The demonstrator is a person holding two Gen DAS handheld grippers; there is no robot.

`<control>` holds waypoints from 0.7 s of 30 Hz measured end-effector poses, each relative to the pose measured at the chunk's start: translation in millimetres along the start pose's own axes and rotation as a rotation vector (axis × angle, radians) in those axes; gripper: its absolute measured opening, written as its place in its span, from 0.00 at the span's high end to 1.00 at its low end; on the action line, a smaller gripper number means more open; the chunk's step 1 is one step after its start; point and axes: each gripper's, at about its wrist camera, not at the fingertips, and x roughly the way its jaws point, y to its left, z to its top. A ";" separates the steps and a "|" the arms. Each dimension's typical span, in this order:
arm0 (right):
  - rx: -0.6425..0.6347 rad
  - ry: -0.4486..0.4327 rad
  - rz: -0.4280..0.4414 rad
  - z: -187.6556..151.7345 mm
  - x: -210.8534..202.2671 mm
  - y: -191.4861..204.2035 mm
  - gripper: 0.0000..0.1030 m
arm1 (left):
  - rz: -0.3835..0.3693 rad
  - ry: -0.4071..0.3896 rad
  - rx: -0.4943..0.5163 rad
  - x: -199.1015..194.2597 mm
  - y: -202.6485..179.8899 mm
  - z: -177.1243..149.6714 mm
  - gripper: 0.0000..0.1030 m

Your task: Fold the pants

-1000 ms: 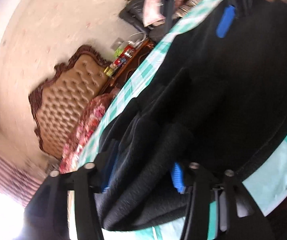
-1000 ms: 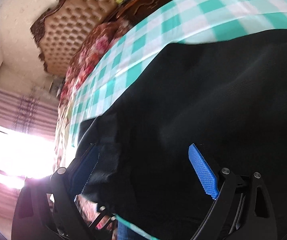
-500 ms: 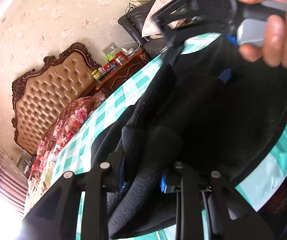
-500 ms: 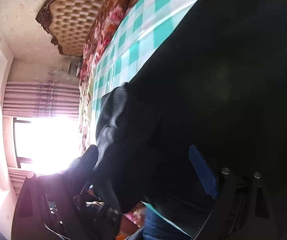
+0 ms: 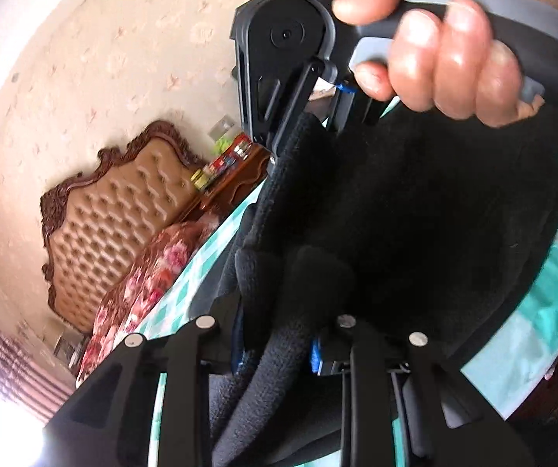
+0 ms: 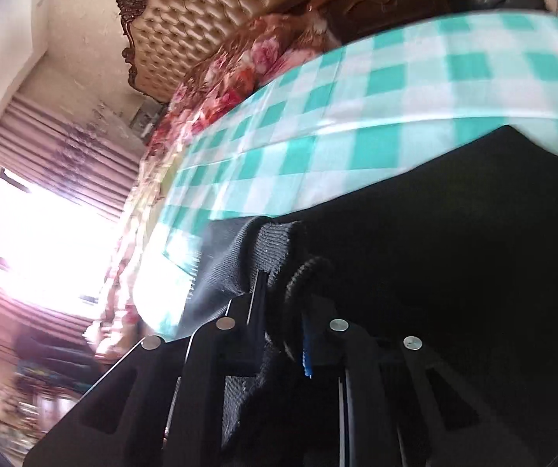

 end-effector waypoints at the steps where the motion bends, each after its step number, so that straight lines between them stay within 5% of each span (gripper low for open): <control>1: 0.023 0.008 -0.030 -9.2 0.2 -12.2 0.85 | -0.013 -0.006 0.008 -0.4 -6.2 0.7 0.76; 5: 0.083 0.020 -0.051 -28.9 3.6 -48.6 0.86 | -0.089 0.008 0.045 6.2 -31.5 -9.0 0.75; 11: 0.049 0.014 -0.064 -29.7 12.0 -48.5 0.86 | -0.116 0.033 -0.032 10.5 -20.9 -17.8 0.57; 13: 0.039 0.012 -0.079 -29.7 12.4 -47.6 0.85 | -0.135 0.047 -0.095 13.8 -3.4 -18.5 0.46; 18: 0.001 -0.009 -0.160 -31.1 11.2 -36.4 0.84 | -0.276 0.041 -0.340 -5.7 50.5 -32.3 0.44; 21: -0.031 -0.070 -0.227 -31.2 -3.9 -23.8 0.80 | -0.360 0.020 -0.525 -13.7 98.9 -46.1 0.55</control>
